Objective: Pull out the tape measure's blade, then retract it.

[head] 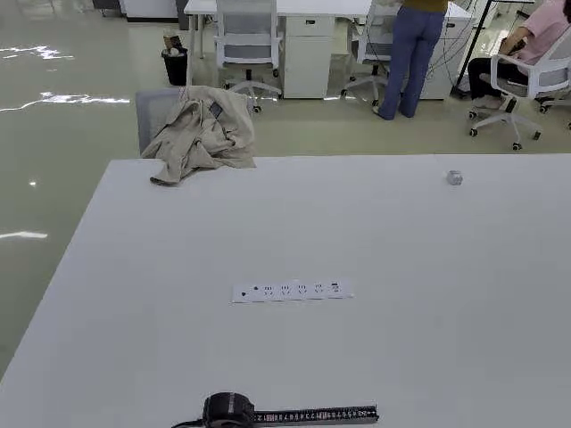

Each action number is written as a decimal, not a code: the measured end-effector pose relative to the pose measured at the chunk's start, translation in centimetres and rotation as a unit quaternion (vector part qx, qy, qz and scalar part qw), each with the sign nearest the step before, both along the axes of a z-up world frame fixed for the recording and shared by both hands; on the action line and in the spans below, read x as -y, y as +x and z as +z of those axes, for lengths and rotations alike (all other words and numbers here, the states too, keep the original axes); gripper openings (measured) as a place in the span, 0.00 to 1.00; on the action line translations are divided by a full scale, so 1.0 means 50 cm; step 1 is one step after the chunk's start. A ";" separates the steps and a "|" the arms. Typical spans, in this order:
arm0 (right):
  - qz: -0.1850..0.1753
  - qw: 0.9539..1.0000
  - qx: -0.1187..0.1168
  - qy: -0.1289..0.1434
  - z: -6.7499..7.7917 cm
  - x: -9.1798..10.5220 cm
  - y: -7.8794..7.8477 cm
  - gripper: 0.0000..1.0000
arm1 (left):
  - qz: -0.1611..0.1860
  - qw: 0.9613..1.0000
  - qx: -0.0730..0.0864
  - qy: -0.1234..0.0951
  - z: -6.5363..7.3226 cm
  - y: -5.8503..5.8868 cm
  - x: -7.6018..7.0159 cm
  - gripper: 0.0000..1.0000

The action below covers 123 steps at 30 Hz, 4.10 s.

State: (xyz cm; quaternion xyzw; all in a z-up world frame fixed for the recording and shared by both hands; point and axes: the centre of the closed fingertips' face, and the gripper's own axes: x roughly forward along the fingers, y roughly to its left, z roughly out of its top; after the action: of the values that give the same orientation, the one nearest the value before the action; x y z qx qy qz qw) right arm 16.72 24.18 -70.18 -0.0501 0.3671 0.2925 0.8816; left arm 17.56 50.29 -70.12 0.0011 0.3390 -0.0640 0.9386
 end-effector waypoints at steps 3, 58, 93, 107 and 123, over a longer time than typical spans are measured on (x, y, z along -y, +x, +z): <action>0.000 1.000 0.000 0.000 0.001 0.002 -0.002 0.90 | 0.002 1.000 0.002 0.004 -0.002 -0.004 0.004 0.89; 0.088 0.995 0.005 -0.043 -0.059 0.000 0.104 0.79 | 0.063 0.998 -0.008 -0.023 -0.054 0.128 0.069 0.87; 0.221 0.969 0.013 -0.113 -0.119 0.029 0.208 0.65 | 0.113 0.993 -0.013 -0.035 -0.109 0.223 0.049 0.85; 0.278 0.950 0.013 -0.144 -0.142 0.034 0.261 0.60 | 0.136 0.990 -0.017 -0.037 -0.127 0.245 0.028 0.83; 0.347 0.922 0.007 -0.170 -0.176 0.039 0.283 0.52 | 0.147 0.988 -0.028 -0.036 -0.156 0.261 0.025 0.82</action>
State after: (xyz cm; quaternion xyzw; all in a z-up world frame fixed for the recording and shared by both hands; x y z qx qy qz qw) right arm 30.86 22.22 -78.96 -0.3257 0.3645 0.5128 0.7057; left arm 30.62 49.04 -77.93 -0.0848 0.3589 0.0625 0.9274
